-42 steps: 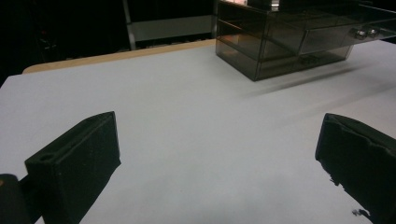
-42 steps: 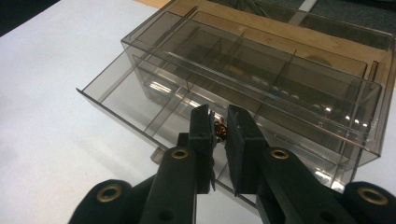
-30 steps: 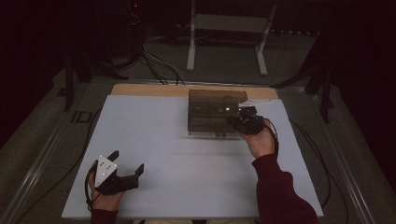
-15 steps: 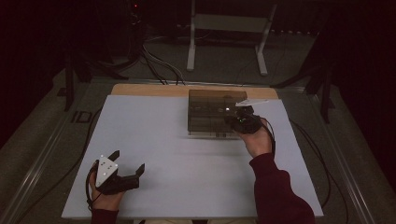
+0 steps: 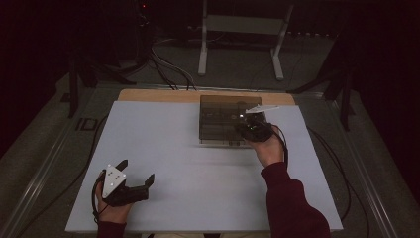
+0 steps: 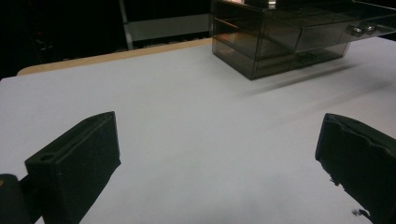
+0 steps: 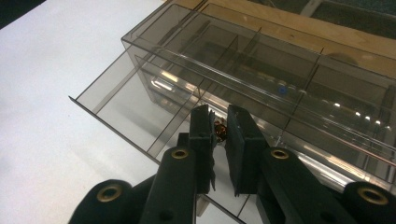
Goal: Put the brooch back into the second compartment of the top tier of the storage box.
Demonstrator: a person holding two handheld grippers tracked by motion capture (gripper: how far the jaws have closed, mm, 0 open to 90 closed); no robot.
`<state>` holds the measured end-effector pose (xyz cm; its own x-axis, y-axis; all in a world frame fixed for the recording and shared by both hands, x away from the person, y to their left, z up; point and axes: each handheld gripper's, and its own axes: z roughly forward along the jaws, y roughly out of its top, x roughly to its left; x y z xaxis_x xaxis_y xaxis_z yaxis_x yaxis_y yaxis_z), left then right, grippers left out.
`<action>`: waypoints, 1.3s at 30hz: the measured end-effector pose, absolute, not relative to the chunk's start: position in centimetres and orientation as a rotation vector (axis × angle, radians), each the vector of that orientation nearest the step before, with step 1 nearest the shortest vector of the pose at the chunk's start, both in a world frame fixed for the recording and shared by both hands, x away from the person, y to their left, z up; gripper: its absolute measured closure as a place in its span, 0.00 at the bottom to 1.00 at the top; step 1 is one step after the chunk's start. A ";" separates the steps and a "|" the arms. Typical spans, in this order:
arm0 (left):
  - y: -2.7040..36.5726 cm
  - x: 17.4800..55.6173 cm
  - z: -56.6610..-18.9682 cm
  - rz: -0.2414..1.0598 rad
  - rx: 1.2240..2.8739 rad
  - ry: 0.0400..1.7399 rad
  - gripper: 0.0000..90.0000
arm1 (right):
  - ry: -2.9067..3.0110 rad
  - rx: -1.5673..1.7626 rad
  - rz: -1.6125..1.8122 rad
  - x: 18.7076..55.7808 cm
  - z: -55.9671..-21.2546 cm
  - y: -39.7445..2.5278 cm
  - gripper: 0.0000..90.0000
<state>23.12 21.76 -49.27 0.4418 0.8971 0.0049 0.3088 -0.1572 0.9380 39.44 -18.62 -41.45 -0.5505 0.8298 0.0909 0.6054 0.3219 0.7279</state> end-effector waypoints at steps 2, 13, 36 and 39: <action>21.8 23.1 -49.3 0.740 1.697 1.053 0.01 | 2.295 1.293 1.060 39.5 -41.5 -18.5 0.90; 21.5 23.2 -49.3 0.736 1.709 1.044 0.01 | 2.306 1.288 1.033 39.7 -41.9 -17.9 0.90; 21.6 23.2 -49.3 0.735 1.706 1.044 0.01 | 2.312 1.359 1.001 40.5 -43.3 -17.4 0.73; 21.6 23.2 -49.3 0.735 1.707 1.044 0.01 | 2.300 1.368 1.014 40.5 -43.1 -17.4 0.60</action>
